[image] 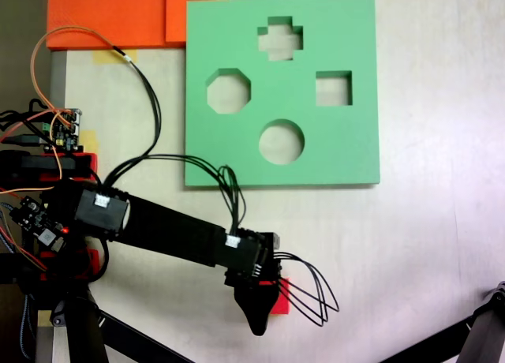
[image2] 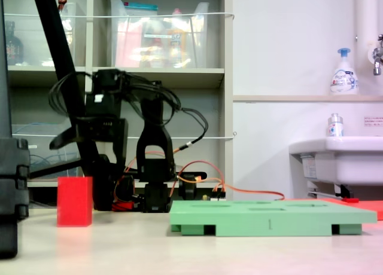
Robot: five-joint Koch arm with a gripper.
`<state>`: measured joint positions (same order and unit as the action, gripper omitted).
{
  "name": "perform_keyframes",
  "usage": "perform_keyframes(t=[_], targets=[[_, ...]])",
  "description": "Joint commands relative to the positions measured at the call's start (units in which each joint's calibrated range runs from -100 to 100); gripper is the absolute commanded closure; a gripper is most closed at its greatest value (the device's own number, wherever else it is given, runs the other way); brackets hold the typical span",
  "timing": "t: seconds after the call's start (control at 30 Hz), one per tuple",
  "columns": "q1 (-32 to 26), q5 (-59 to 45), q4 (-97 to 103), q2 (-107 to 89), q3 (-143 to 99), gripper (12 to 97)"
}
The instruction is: Put the square block into the corresponding hole
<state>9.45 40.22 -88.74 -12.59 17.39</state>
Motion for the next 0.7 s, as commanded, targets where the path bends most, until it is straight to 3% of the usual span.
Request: perform_keyframes(t=[0.0,0.67], targets=[[0.24,-1.03,-2.01,1.41,4.44,13.1],[1.07,-2.54,-1.72,17.33,5.74,13.4]])
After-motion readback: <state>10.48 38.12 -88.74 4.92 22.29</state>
